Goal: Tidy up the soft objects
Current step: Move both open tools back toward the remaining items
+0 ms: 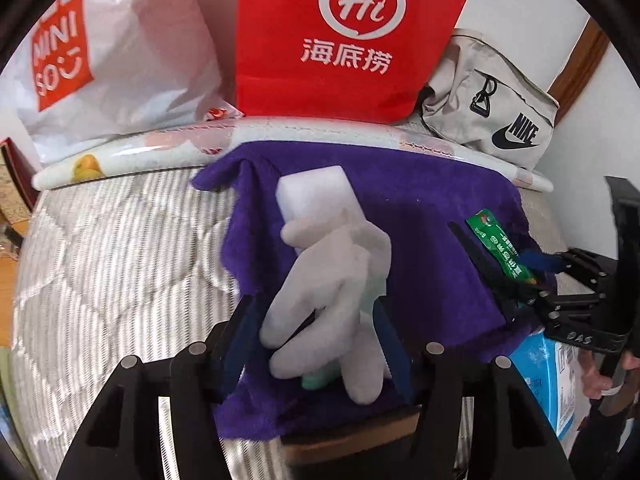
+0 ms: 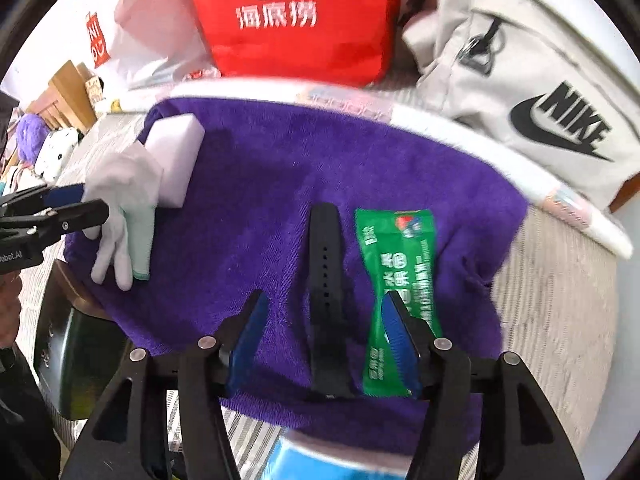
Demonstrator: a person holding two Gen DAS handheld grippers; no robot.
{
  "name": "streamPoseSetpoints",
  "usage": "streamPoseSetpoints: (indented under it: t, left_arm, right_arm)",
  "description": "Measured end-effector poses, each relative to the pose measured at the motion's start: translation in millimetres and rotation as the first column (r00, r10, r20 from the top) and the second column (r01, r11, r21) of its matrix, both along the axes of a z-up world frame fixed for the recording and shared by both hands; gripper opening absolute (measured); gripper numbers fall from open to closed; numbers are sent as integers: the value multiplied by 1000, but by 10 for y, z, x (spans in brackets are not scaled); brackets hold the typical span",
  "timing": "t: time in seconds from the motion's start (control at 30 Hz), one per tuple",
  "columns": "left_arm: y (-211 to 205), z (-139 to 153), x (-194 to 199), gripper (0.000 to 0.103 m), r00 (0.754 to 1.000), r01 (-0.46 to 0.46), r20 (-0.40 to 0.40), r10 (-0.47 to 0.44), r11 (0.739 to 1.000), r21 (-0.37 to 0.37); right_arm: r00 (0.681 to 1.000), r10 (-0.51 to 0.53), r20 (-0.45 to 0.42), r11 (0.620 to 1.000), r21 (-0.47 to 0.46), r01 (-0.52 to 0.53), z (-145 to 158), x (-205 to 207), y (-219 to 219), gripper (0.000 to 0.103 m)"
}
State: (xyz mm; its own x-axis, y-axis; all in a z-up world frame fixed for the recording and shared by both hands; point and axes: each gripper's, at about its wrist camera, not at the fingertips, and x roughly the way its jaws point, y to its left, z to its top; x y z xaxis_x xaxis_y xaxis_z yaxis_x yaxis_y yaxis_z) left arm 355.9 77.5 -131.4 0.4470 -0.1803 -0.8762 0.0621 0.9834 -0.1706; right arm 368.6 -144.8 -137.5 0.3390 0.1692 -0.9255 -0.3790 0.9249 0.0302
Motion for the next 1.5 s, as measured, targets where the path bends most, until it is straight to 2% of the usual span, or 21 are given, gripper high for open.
streamPoseSetpoints:
  t: [0.1, 0.27, 0.4, 0.63, 0.73, 1.0, 1.1, 1.17, 1.3, 1.5]
  left_arm:
    - [40, 115, -126, 57, 999, -19, 38, 19, 1000, 9]
    - [73, 370, -480, 57, 989, -43, 141, 41, 999, 6]
    - [62, 496, -754, 57, 991, -38, 124, 41, 999, -26]
    - [-108, 550, -1395, 57, 995, -10, 103, 13, 999, -30]
    - [-207, 497, -1659, 57, 996, 12, 91, -7, 999, -50]
    - [-490, 205, -2132, 58, 994, 98, 52, -95, 993, -64]
    - [-608, 68, -2258, 59, 991, 129, 49, -127, 991, -35]
    - [-630, -10, -2286, 59, 992, 114, 50, -115, 993, 12]
    - [-540, -149, -2272, 59, 996, 57, 62, -60, 997, 53]
    - [-525, -332, -2182, 58, 997, 37, 62, -40, 998, 50]
  right_arm:
    - [999, -15, 36, 999, 39, 14, 164, -93, -72, 59]
    - [986, -58, 154, 992, 121, 40, 523, -412, -253, 59]
    - [975, -71, 211, 984, 174, 34, 701, -722, -316, 59]
    - [980, -27, 198, 992, 123, 3, 746, -1407, -281, 59]
    - [983, -15, 183, 990, 143, -12, 682, -1691, -302, 59]
    - [981, -70, 181, 982, 184, 36, 610, -2307, -528, 59]
    - [979, -88, 183, 980, 194, 52, 579, -2481, -614, 59]
    - [977, -101, 186, 979, 191, 65, 544, -2571, -651, 59]
    - [978, -103, 182, 980, 186, 69, 458, -2707, -680, 59]
    - [980, -115, 160, 979, 183, 85, 295, -2769, -716, 59]
